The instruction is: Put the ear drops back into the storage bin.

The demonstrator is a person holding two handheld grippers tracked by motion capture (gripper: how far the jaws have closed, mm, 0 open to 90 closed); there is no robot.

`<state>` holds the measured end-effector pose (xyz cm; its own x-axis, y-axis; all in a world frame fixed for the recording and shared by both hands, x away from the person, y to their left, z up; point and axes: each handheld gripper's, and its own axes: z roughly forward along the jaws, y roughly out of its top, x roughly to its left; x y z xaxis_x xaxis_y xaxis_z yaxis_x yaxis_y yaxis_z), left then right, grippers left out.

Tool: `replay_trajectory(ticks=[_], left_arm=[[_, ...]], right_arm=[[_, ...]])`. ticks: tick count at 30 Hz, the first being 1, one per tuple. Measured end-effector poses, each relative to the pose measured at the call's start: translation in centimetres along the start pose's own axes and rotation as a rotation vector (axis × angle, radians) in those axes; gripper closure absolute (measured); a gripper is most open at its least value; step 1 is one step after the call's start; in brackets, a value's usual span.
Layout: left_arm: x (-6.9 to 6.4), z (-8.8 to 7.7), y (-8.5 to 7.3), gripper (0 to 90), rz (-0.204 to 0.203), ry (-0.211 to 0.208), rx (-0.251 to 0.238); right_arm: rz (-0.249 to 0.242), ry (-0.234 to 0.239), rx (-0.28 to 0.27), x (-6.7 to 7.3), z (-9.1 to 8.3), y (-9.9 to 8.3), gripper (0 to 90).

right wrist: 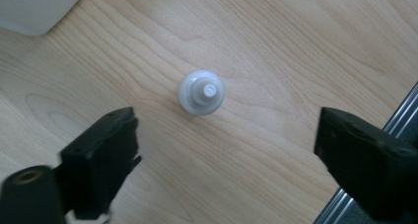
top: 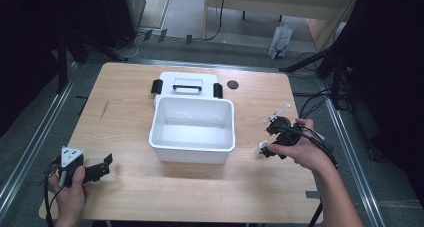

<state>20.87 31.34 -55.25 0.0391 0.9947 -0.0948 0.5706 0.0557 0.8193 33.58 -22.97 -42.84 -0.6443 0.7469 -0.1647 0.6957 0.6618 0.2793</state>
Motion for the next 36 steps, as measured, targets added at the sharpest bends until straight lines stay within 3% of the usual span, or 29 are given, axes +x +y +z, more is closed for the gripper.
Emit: replay_trajectory(ticks=[2,8,10,16,21,27,36], left_arm=[[0.0,0.0,0.0,0.5,0.002,0.001,0.006],[0.0,0.1,0.0,0.5,0.000,0.002,0.010],[-0.1,0.1,0.0,0.6,-0.001,0.003,0.009],[-0.1,0.1,0.0,0.6,0.002,0.003,0.010],[-0.1,0.1,0.1,0.6,0.008,0.003,0.013],[-0.1,0.2,0.1,0.6,0.008,0.003,0.018],[-0.1,0.2,0.1,0.6,0.010,0.003,0.020]], right_arm=[[-0.009,0.024,0.025,-0.1,0.0,0.7,15.2],[-0.020,0.037,0.065,-0.1,0.4,1.5,17.3],[-0.035,0.011,0.086,0.2,0.7,2.1,24.9],[-0.056,0.000,0.130,0.5,1.3,2.7,33.3],[-0.028,0.001,0.171,0.2,2.2,3.0,51.5],[-0.002,0.059,0.184,-0.1,2.9,3.0,59.4],[0.013,0.074,0.171,-0.1,3.4,3.1,71.4]])
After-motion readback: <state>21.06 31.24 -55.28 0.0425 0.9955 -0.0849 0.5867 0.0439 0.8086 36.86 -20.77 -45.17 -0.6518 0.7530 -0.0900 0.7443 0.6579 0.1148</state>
